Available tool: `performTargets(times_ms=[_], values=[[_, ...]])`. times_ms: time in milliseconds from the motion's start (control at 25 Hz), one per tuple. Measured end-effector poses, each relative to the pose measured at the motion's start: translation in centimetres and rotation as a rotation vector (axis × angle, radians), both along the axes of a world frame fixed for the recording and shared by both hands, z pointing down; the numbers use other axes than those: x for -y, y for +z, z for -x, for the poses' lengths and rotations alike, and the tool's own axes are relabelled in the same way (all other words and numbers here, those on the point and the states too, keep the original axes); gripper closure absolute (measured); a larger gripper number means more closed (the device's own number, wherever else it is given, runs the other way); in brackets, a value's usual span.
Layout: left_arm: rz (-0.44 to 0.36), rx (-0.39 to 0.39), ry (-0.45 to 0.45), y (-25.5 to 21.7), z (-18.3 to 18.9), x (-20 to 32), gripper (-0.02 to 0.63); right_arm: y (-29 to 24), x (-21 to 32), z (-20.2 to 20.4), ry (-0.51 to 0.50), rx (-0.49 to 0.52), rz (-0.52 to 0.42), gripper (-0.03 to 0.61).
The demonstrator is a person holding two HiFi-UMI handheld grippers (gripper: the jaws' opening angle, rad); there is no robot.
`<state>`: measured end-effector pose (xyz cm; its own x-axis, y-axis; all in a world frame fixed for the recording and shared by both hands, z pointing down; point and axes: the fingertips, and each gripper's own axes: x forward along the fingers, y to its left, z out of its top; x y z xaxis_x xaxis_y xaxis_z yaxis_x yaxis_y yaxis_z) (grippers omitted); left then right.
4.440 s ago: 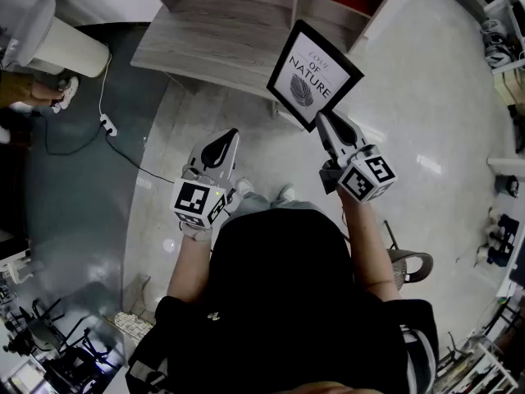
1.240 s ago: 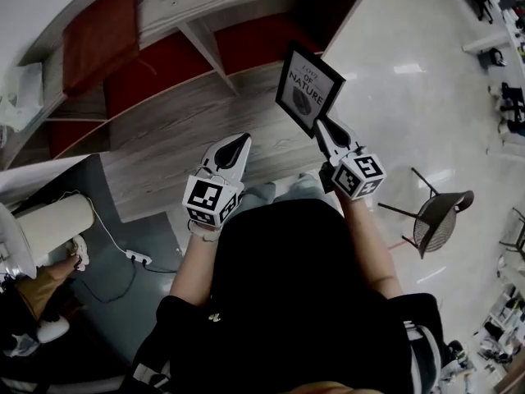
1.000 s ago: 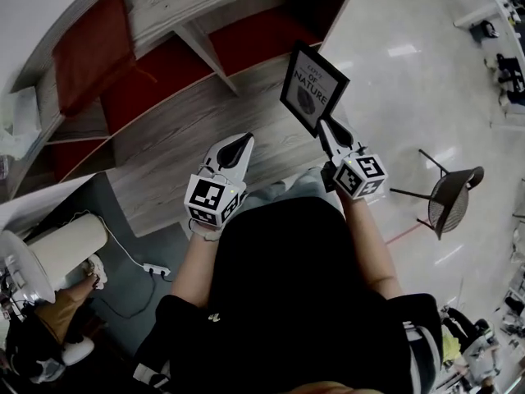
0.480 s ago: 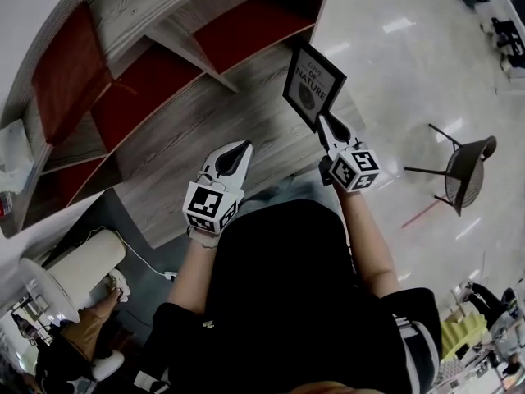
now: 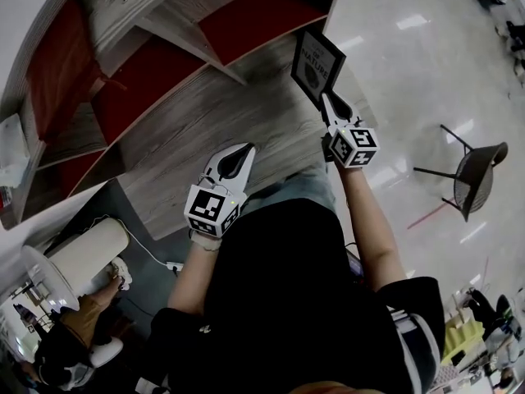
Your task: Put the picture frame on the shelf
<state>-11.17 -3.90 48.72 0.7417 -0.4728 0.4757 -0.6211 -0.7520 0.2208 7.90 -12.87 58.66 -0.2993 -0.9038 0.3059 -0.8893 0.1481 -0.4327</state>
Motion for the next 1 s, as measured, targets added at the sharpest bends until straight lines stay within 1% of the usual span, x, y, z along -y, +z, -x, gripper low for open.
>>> performTargets(times_ms=[360, 600, 760, 1000], values=[[0.016, 0.016, -0.045, 0.8, 1.6, -0.5, 0.604, 3.6, 2.5, -0.2, -0.013, -0.083, -0.005, 0.525], [0.023, 0.02, -0.072, 1.0, 2.3, -0.7, 0.604, 4.1, 3.7, 0.7, -0.045, -0.13, -0.034, 0.525], [0.032, 0.021, -0.089, 1.3, 2.7, -0.9, 0.604, 4.0, 4.9, 0.8, -0.017, -0.129, -0.024, 0.525], [0.044, 0.022, -0.111, 1.7, 2.9, -1.1, 0.604, 5.1, 7.0, 0.6, 0.01, -0.167, -0.017, 0.52]])
